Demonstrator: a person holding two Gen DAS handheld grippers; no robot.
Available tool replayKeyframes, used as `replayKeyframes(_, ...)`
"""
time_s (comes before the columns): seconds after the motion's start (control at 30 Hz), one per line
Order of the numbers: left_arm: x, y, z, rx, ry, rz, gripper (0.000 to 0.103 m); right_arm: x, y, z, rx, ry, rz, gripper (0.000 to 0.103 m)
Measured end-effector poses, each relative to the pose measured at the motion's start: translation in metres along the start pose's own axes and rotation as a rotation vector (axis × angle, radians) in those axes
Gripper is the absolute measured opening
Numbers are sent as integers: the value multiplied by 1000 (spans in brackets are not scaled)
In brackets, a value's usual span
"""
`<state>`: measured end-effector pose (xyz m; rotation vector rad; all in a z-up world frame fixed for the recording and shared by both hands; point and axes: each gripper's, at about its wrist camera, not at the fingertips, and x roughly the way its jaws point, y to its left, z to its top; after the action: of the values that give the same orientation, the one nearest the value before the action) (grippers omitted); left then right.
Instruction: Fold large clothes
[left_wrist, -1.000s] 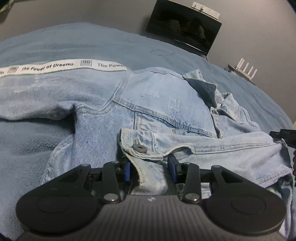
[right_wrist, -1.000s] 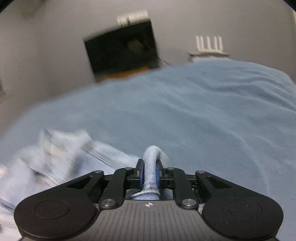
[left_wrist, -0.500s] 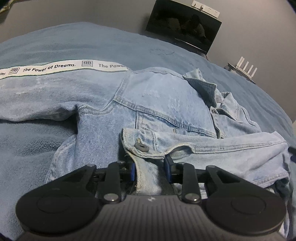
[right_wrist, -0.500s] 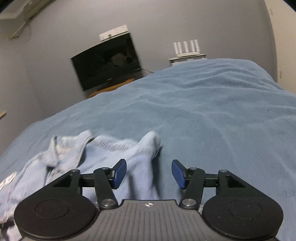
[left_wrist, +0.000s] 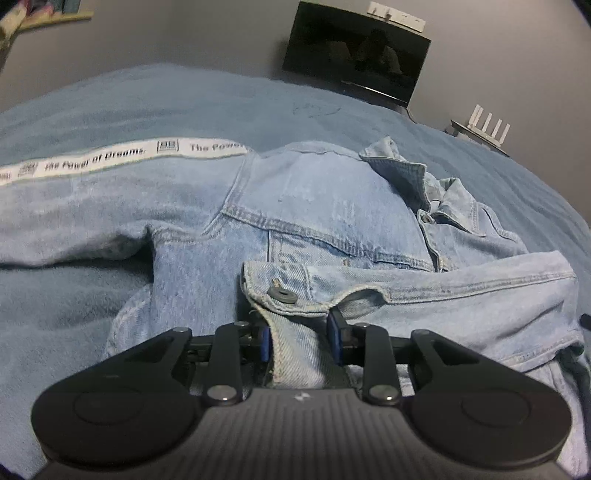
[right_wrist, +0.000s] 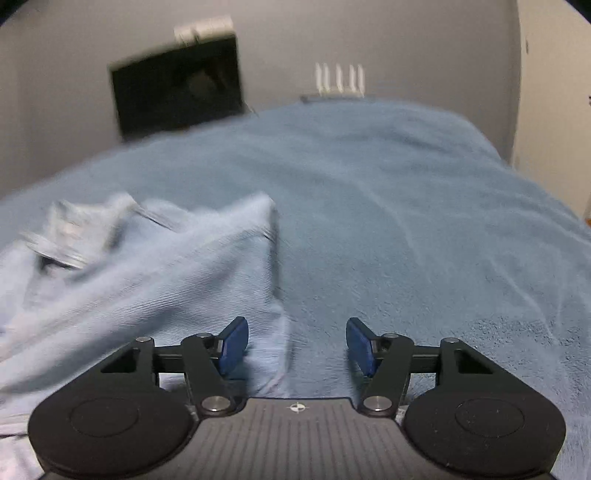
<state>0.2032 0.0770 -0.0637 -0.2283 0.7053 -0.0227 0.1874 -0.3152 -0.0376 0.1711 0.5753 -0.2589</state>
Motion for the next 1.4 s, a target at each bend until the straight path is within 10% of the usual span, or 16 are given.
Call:
replayKeyframes(0.6,-10,-6,-1,87,-21,71,71,-109,46,-48,90,-22,118,98)
replayKeyframes(0.83,-56,46,24,-115,-153,110,76,-133,98,-73,-129,-81,193,98)
replayKeyframes(1.17,-104,190,27,-370,-260,397,86,-122,137,-99,-313,-35,176,98)
replayKeyframes(1.4,-104,279,0,-759,-287,346,91,-110,130,-100,-270,10,204,99)
